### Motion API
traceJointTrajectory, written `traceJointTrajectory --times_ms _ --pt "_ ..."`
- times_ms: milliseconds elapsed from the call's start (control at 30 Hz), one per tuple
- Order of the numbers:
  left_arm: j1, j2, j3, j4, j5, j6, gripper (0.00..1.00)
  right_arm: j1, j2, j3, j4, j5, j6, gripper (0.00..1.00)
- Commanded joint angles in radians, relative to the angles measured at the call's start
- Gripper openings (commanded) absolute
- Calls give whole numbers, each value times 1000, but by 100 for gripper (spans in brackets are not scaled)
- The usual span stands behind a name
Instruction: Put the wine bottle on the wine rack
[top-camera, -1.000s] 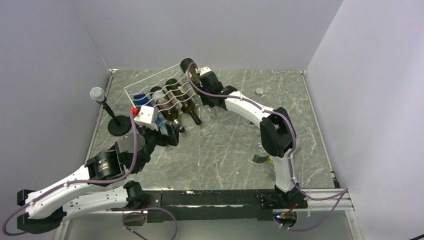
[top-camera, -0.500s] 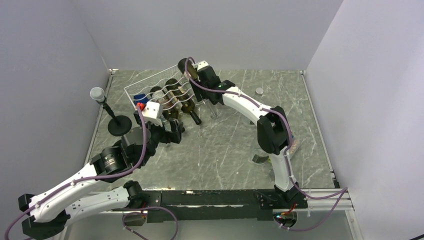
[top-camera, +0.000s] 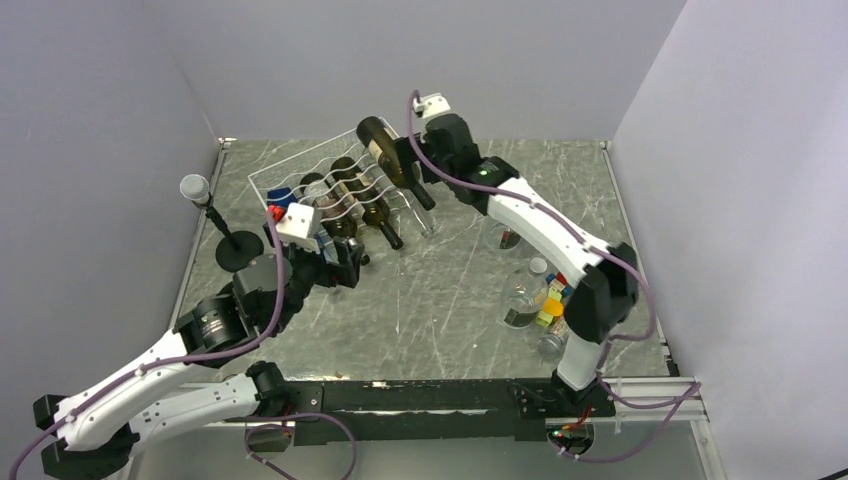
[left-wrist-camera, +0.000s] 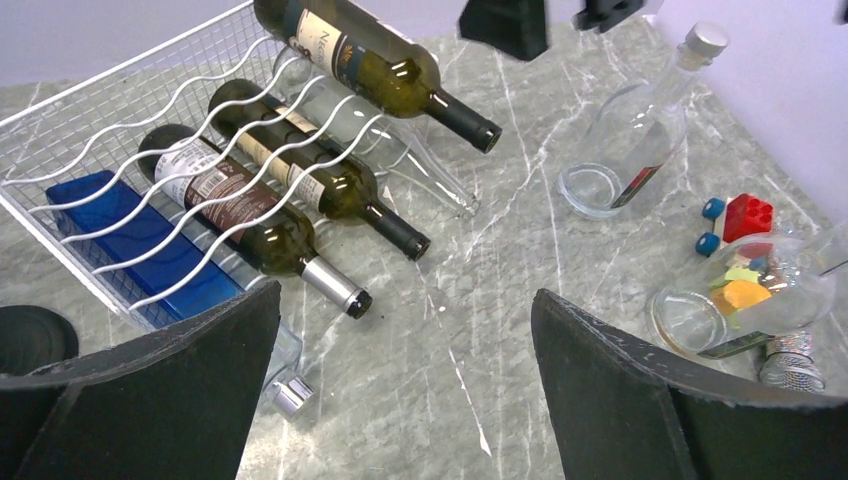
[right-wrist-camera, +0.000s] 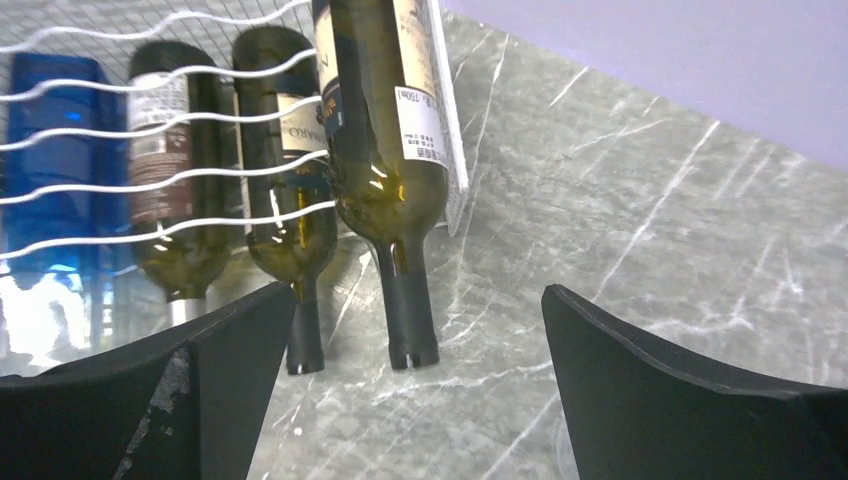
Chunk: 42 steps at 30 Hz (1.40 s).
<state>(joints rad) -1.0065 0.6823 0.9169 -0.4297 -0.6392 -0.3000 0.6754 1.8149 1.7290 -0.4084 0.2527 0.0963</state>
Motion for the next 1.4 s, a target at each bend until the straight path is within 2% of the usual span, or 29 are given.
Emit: traceJointTrajectory --times_ms 0,233,433,567,700,833,1167,1367 --pt "5 -38 4 56 22 25 99 5 -178 -49 -69 -1 -2 100" --pt "5 -31 8 34 17 8 99 11 -489 -294 -215 123 -22 100" --pt "5 -23 1 84 46 25 99 9 -778 -489 -323 209 66 100" --pt "5 -2 5 89 53 33 99 8 -906 -555 -418 222 111 100" --pt "5 12 3 88 68 25 99 7 -962 -601 -514 258 169 100" --pt "5 15 -7 92 81 20 99 -8 -977 -656 -570 285 240 95" --pt "5 30 -12 105 89 35 99 -28 -966 -743 -526 192 308 69" --pt "5 49 -13 112 101 36 99 -39 -978 -765 -504 160 309 63"
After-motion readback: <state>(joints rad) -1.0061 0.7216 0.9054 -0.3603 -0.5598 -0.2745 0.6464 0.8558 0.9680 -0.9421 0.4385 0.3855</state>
